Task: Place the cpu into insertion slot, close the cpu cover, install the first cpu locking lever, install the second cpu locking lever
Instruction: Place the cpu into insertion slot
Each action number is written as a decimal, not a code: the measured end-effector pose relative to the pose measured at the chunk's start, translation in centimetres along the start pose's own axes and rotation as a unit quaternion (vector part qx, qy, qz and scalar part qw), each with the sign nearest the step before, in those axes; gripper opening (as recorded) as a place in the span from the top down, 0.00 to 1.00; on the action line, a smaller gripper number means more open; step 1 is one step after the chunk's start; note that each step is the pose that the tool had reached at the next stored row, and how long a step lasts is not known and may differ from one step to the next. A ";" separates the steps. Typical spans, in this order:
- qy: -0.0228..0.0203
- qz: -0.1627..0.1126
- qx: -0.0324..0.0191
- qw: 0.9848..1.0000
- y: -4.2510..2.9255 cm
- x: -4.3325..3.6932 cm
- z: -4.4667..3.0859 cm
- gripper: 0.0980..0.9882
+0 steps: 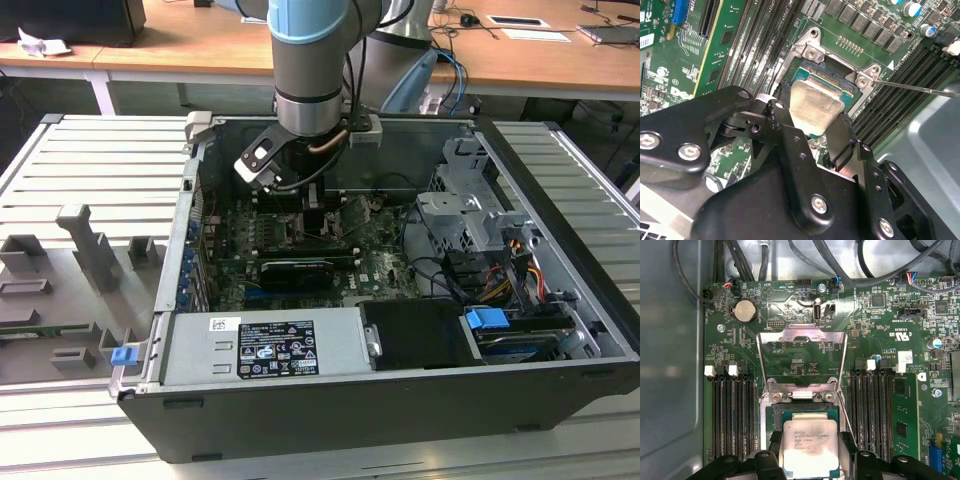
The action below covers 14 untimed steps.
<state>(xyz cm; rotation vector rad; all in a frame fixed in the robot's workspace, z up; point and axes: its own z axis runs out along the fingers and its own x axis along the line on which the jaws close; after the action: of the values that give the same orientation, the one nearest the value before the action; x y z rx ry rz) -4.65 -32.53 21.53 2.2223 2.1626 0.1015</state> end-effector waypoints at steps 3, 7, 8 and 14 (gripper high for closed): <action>0.000 0.000 0.000 1.000 -0.01 0.00 0.07 0.52; 0.000 0.000 0.000 1.000 -0.01 0.00 0.18 0.52; 0.000 0.000 0.000 1.000 -0.02 0.00 0.21 0.52; 0.000 0.000 0.000 1.000 -0.05 -0.01 0.41 0.52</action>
<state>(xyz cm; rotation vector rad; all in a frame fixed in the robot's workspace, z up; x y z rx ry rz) -4.68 -32.53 21.12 2.2226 2.1622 0.1016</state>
